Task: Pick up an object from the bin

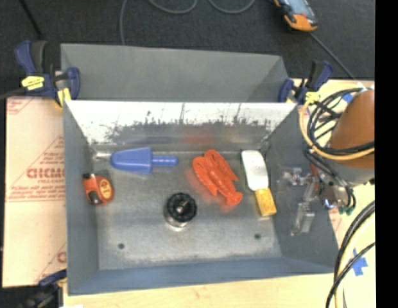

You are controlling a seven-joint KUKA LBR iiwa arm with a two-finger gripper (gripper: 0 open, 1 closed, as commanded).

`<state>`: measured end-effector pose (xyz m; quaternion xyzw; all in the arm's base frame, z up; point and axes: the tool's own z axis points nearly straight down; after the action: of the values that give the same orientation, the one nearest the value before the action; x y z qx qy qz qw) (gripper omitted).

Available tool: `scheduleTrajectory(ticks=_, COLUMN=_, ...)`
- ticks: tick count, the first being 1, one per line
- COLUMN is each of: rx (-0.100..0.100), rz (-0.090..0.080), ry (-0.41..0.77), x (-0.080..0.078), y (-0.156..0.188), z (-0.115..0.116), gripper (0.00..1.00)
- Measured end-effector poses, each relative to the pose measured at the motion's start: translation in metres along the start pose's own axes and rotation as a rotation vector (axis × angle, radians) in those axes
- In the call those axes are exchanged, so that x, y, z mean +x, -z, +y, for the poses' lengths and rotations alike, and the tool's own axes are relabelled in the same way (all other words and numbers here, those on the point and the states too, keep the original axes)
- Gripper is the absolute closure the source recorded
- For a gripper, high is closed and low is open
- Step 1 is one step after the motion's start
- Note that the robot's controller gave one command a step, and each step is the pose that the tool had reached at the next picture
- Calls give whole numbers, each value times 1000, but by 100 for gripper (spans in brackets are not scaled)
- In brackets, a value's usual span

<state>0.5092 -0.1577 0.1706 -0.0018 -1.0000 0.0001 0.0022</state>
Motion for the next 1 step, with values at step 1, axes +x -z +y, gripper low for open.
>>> scheduleTrajectory(ticks=1, rx=2, rz=-8, ry=4, x=-2, y=5, z=1, gripper=0)
